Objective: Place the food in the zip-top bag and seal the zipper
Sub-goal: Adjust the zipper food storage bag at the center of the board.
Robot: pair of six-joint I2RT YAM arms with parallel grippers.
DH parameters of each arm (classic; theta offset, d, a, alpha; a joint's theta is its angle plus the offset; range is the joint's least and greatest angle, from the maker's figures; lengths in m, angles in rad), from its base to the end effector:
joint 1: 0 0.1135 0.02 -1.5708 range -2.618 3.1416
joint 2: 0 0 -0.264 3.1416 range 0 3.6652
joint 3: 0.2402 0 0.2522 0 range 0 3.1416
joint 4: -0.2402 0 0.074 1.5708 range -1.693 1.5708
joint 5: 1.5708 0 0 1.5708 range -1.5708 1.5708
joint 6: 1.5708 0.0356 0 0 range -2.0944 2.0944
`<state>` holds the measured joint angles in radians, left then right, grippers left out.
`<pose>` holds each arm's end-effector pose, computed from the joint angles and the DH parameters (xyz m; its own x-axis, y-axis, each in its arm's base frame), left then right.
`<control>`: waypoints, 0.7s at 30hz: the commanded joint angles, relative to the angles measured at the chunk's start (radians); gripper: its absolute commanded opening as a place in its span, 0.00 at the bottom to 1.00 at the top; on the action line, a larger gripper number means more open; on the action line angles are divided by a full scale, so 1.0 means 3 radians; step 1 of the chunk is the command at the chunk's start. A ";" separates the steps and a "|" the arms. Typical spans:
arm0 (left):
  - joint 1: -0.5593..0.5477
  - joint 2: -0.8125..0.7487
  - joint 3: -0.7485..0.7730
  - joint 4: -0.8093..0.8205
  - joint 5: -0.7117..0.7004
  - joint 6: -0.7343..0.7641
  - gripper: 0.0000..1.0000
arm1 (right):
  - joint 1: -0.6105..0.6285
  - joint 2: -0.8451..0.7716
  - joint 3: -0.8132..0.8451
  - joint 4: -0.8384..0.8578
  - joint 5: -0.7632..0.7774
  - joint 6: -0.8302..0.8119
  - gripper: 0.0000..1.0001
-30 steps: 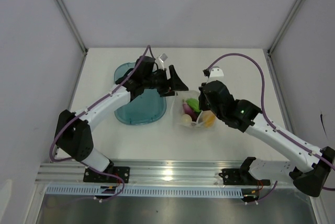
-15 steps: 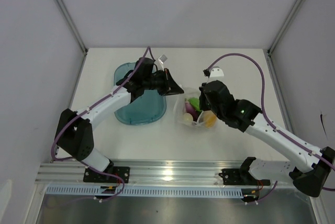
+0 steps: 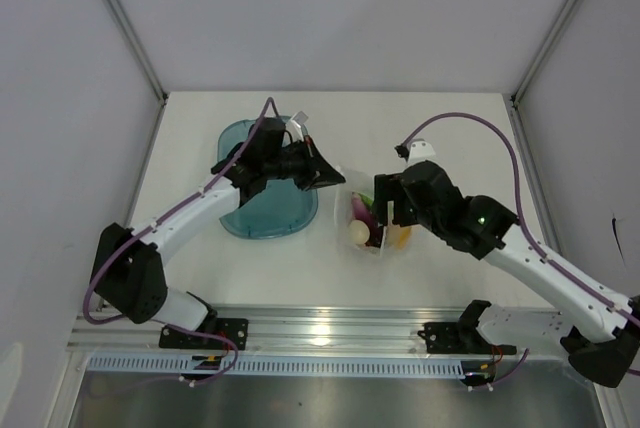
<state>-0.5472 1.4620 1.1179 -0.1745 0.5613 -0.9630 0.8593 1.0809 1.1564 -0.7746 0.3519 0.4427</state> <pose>0.2742 -0.1892 0.2982 -0.9274 -0.2487 -0.2794 0.1295 0.4872 -0.8636 0.1515 0.1569 0.3556 -0.6105 -0.0922 -0.7867 -0.3068 0.9432 0.1275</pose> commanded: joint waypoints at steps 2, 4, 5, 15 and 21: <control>0.0014 -0.0261 0.0062 0.0076 -0.0179 -0.0364 0.01 | 0.0137 -0.0340 0.0022 -0.0220 -0.0543 0.0084 0.84; 0.0014 -0.0241 0.0170 0.0025 -0.0199 -0.0384 0.01 | 0.0361 -0.0397 -0.0045 -0.0159 -0.0636 0.0069 0.83; 0.0009 -0.0241 0.0195 0.0019 -0.0219 -0.0405 0.01 | 0.0453 -0.0387 -0.0076 -0.0139 -0.0626 0.0058 0.83; -0.0001 -0.0277 0.0252 -0.0011 -0.0296 -0.0471 0.01 | 0.1467 0.0042 -0.0091 -0.0429 0.0513 0.0217 0.99; -0.0001 -0.0276 0.0236 -0.0042 -0.0322 -0.0436 0.01 | 0.1467 0.0038 -0.0127 -0.0573 0.0841 0.0319 0.99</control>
<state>-0.5472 1.4162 1.1431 -0.1940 0.4732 -1.0851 1.2961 1.1107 1.1152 -0.9146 0.4927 0.5030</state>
